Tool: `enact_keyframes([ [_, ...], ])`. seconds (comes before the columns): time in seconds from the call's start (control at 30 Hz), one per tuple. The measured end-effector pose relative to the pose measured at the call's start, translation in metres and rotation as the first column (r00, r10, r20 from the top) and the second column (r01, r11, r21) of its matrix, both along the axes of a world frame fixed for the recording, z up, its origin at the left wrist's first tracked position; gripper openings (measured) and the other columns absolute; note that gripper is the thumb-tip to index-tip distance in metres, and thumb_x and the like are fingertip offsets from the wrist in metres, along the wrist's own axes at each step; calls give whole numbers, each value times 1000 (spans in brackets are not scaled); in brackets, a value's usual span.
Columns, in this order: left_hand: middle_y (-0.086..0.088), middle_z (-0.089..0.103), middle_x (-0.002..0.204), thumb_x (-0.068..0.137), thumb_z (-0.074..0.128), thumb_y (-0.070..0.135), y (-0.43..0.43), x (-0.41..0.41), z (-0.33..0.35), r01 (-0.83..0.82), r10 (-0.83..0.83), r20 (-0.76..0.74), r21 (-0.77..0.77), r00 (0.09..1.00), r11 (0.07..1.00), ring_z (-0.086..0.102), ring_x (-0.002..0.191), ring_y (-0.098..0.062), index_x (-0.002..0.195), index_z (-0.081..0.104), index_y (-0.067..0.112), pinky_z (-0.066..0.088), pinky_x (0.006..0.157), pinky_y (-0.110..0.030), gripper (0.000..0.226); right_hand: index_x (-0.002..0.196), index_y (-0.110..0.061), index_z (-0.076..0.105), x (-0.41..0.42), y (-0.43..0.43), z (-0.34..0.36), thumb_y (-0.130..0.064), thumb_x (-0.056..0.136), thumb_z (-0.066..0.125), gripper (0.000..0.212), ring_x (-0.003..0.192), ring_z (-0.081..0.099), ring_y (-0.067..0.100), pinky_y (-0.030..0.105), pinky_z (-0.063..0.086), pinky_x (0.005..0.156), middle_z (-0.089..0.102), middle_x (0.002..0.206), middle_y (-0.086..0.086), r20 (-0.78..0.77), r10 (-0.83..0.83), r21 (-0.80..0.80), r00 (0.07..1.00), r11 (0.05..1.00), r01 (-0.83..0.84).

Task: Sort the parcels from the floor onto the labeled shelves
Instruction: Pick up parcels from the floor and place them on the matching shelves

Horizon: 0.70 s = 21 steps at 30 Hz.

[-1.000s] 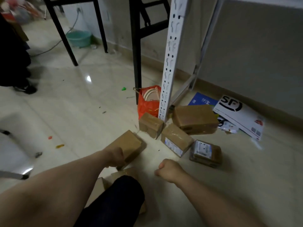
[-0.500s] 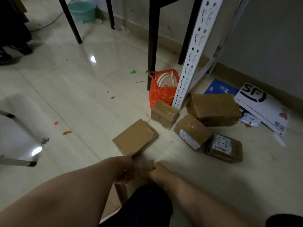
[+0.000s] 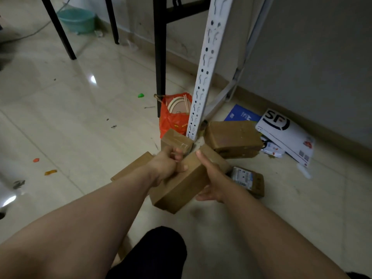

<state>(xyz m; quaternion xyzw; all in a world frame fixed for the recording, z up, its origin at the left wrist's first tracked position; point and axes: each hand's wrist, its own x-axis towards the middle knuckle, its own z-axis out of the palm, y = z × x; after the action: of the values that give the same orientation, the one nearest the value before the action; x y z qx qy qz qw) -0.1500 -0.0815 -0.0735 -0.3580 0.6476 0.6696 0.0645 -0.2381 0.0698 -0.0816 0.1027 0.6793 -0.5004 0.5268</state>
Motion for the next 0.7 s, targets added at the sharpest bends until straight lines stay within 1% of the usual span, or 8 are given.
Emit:
enact_keyframes([
  [0.1,3,57,116,75,79,14,9,-20,30,113,-121,-52,-133,991,985,58,105,-20,129,46,34,45,102,-42,66,105,-35,59,-17,14,30,-67,60,82,60,98,68,33,50,61,64,67,112,10,-81,-32,-132,996,991,21],
  [0.2,7,53,120,60,87,54,18,-30,59,108,-121,-39,-246,992,963,58,104,-19,133,34,41,48,95,-39,91,127,-26,57,-37,32,57,-50,61,87,77,107,67,38,53,60,73,63,125,15,-89,-160,-300,983,945,127],
  [0.27,4,60,120,50,80,73,22,-34,75,26,-44,-99,-174,994,984,62,104,-22,122,40,35,51,89,-39,91,135,-24,52,-50,45,78,-46,63,86,82,111,65,39,50,60,74,57,133,17,-121,-218,-414,969,898,150],
  [0.33,-5,67,120,54,73,78,24,-39,88,-71,72,-137,12,988,997,65,103,-27,121,58,26,50,84,-41,86,141,-22,47,-63,58,97,-42,68,84,84,117,61,38,51,60,76,52,141,20,-146,-268,-523,952,838,156],
  [0.43,-17,69,114,56,74,76,28,-43,101,-160,160,36,424,987,891,64,103,-40,114,67,18,54,76,-50,82,148,-19,42,-78,80,120,-35,71,80,87,120,61,35,57,58,82,51,144,20,-132,-345,-668,929,724,174],
  [0.5,-21,68,112,60,81,61,34,-47,107,-93,111,10,631,994,770,67,100,-44,123,63,15,56,74,-54,80,147,-25,44,-85,94,132,-29,69,79,85,117,63,31,56,57,84,56,139,14,-151,-365,-718,919,679,152],
  [0.6,-20,71,101,60,86,38,45,-58,121,-39,131,-89,661,987,749,71,85,-37,131,60,16,57,70,-47,78,142,-29,52,-94,113,145,-22,64,81,83,108,70,25,50,58,78,65,130,9,-160,-390,-773,907,621,131],
  [0.7,-15,73,111,69,82,26,53,-67,135,-17,220,-230,653,948,757,73,91,-34,128,61,16,57,72,-47,64,143,-30,51,-103,133,155,-24,69,81,79,116,67,31,57,57,84,65,134,9,-175,-419,-791,891,599,126],
])
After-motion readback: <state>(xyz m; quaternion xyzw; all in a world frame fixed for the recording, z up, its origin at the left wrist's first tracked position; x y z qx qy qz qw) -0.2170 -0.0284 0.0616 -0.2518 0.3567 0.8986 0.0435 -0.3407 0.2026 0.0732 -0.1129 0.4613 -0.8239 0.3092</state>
